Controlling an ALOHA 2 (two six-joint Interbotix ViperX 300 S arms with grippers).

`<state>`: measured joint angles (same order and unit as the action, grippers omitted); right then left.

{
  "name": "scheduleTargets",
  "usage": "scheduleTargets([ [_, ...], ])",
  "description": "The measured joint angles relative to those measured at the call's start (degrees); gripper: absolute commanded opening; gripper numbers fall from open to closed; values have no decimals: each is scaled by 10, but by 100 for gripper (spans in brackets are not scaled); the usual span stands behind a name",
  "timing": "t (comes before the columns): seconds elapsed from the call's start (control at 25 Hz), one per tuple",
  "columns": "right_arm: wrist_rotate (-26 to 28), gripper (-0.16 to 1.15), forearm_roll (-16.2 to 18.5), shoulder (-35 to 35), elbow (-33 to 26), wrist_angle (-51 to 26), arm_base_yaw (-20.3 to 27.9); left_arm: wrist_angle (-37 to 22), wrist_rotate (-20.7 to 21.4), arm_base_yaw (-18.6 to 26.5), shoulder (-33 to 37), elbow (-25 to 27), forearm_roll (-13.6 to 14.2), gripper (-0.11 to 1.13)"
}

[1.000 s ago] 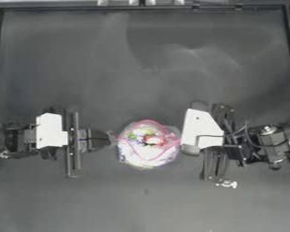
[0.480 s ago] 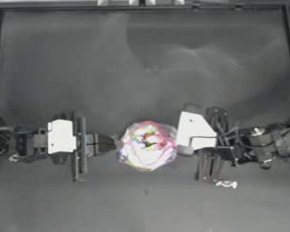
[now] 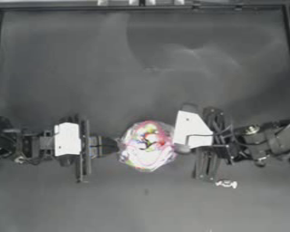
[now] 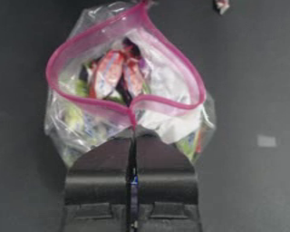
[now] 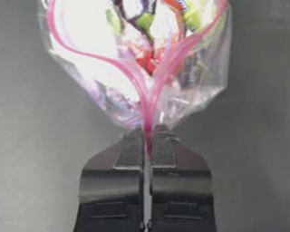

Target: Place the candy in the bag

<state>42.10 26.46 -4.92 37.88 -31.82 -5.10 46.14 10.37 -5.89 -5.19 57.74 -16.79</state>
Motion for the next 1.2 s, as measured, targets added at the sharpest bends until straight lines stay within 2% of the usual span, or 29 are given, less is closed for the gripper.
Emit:
scheduleTargets([
  [0.52, -4, 7, 0, 9, 3, 12, 4, 0, -1, -1, -6, -2, -1, 12],
  [0.64, -6, 25, -1, 9, 3, 14, 4, 0, -1, -2, -6, -3, -1, 12],
  [0.8, -6, 67, -1, 9, 2, 20, 4, 0, -1, -4, -6, -3, -1, 12],
  [0.88, -4, 84, -2, 9, 3, 20, 4, 0, -1, -4, -6, -3, -1, 12],
  [0.96, -1, 91, -3, 9, 3, 20, 4, 0, -1, -4, -6, -3, -1, 12],
  [1.2, -4, 91, -4, -3, 3, 12, 9, 0, -1, -5, -6, -3, -1, 12],
])
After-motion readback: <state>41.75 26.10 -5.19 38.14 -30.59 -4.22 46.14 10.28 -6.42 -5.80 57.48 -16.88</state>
